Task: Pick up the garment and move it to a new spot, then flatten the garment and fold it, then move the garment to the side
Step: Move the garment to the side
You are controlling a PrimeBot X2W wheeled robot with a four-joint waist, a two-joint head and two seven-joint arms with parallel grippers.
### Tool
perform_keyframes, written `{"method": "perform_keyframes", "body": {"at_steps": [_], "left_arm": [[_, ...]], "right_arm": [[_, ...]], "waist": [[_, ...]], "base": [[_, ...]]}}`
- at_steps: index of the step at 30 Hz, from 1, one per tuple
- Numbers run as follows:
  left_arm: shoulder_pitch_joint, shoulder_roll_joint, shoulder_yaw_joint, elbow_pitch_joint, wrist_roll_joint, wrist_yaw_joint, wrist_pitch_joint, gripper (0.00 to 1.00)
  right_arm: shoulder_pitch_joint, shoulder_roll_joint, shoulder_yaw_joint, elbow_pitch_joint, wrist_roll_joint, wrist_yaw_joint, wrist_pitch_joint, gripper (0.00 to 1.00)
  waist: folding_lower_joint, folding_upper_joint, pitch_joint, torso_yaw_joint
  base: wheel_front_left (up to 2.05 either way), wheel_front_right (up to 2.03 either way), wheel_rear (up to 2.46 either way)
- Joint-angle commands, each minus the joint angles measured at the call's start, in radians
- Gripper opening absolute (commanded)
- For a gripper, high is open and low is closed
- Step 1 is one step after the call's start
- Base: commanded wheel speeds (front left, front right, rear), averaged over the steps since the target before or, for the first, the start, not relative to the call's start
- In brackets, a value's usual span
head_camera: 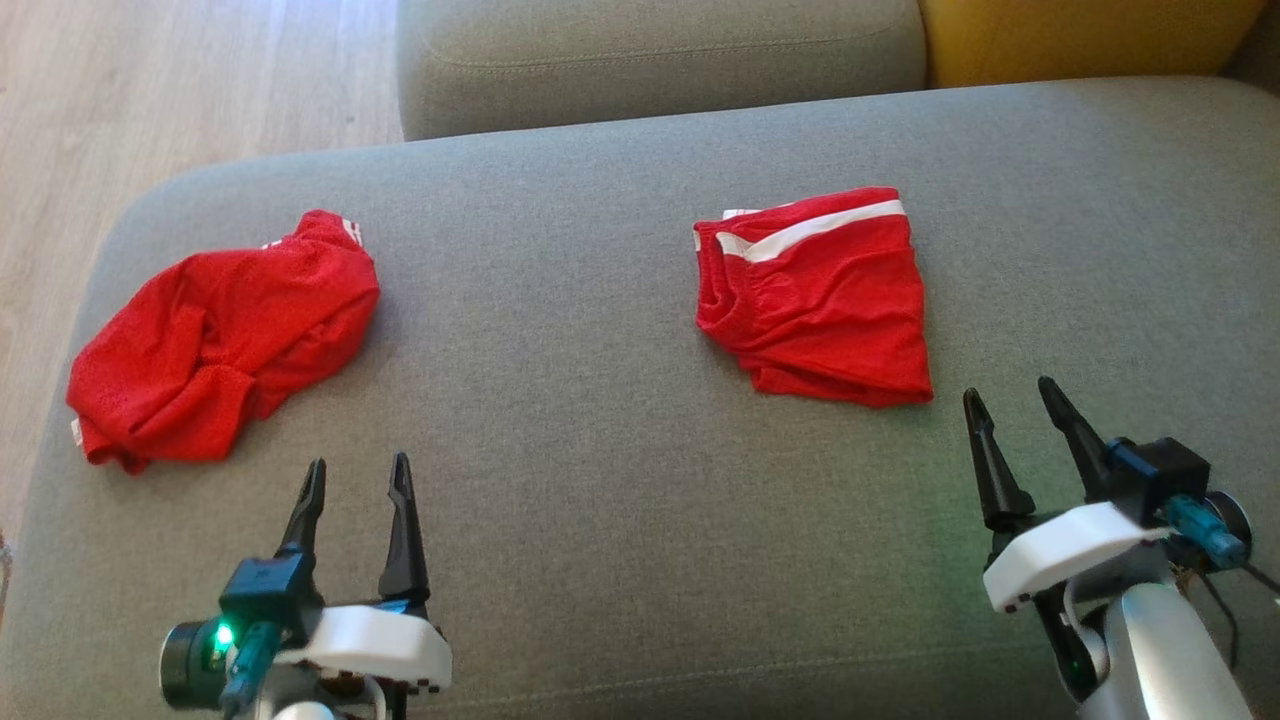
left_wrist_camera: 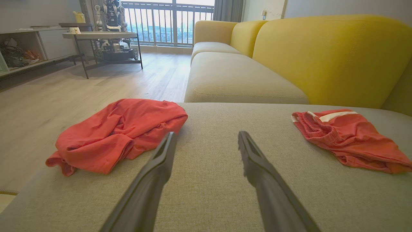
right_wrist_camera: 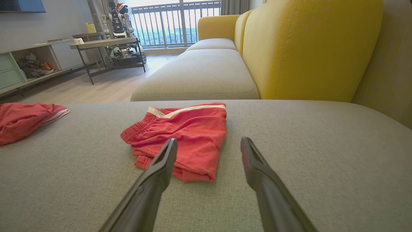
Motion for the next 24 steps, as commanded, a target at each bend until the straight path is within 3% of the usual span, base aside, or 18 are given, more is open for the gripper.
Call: {"method": "perform_keyframes", "body": {"at_steps": [1, 14, 24], "left_arm": [[-0.027, 0.002, 0.033, -0.039, 0.008, 0.001, -0.006, 1.00], [-0.032, 0.002, 0.017, -0.038, 0.017, -0.009, -0.006, 1.00], [-0.100, 0.002, -0.033, -0.022, 0.023, -0.023, -0.006, 1.00]], "right_arm": [[-0.033, 0.005, 0.019, -0.037, -0.005, 0.000, -0.005, 1.00], [-0.054, 0.006, 0.019, -0.036, 0.013, 0.000, -0.005, 1.00], [-0.254, -0.018, -0.014, 0.128, 0.060, 0.000, 0.042, 1.00]], "waist": [[0.0001, 0.0000, 0.000, 0.001], [0.0001, 0.0000, 0.030, 0.037], [0.0001, 0.0000, 0.153, 0.104]], "base": [[0.00, 0.00, 0.00], [0.00, 0.00, 0.00], [0.00, 0.00, 0.00]]}}
